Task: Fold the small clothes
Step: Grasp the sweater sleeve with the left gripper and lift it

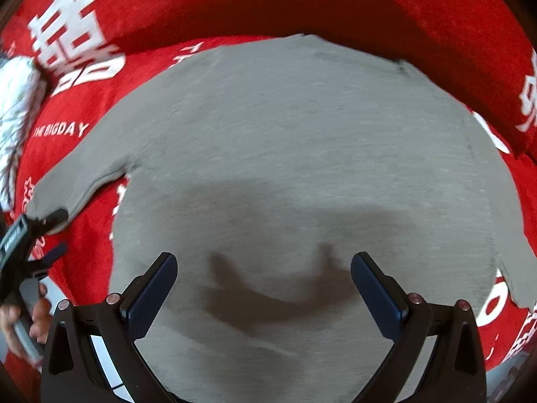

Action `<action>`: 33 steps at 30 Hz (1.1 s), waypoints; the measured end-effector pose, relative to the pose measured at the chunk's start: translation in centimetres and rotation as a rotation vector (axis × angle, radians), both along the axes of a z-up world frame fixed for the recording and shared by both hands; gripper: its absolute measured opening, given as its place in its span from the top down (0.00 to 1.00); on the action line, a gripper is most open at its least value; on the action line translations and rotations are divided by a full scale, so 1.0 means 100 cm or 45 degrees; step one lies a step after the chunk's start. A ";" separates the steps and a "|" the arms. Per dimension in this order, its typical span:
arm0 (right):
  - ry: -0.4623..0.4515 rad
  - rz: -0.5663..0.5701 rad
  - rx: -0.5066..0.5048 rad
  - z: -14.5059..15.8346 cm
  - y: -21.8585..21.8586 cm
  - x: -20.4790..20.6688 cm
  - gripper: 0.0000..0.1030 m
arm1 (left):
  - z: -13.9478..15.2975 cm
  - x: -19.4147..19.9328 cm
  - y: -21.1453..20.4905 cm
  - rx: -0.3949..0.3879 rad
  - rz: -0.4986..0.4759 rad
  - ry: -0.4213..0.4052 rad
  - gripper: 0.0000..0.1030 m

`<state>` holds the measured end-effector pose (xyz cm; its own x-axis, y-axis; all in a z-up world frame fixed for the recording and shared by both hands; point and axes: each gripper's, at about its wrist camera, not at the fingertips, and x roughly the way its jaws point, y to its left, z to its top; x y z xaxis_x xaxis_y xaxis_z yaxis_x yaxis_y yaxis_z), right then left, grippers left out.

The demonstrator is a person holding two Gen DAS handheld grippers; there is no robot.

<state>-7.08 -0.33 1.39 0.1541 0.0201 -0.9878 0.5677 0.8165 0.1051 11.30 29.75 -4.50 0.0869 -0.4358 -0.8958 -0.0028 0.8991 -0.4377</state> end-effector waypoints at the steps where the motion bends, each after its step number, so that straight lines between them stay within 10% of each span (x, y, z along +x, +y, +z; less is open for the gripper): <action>1: -0.004 0.011 0.004 -0.001 0.005 0.003 0.00 | -0.002 0.004 0.000 -0.016 0.010 -0.004 0.00; 7: -0.012 0.052 0.025 -0.004 0.025 0.017 0.00 | -0.010 0.037 -0.013 -0.084 0.107 -0.041 0.01; 9: -0.017 0.054 0.026 -0.003 0.029 0.018 0.00 | -0.007 0.047 -0.011 -0.042 0.133 -0.078 0.27; 11: -0.028 0.050 0.027 -0.001 0.032 0.018 0.00 | -0.010 0.054 -0.009 -0.012 0.112 -0.073 0.92; 22: -0.108 -0.083 0.029 0.011 0.023 -0.009 0.00 | 0.069 0.051 -0.058 -0.031 -0.256 -0.396 0.94; 33: -0.197 -0.423 -0.008 0.031 -0.066 -0.103 0.00 | 0.130 -0.051 -0.285 -0.004 -0.941 -0.729 0.94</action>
<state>-17.38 -6.95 4.52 0.2988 -0.0622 -0.9523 0.7799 0.5910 0.2061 6.16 1.26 8.51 0.2145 -0.5590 -0.8009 0.7862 0.5853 -0.1980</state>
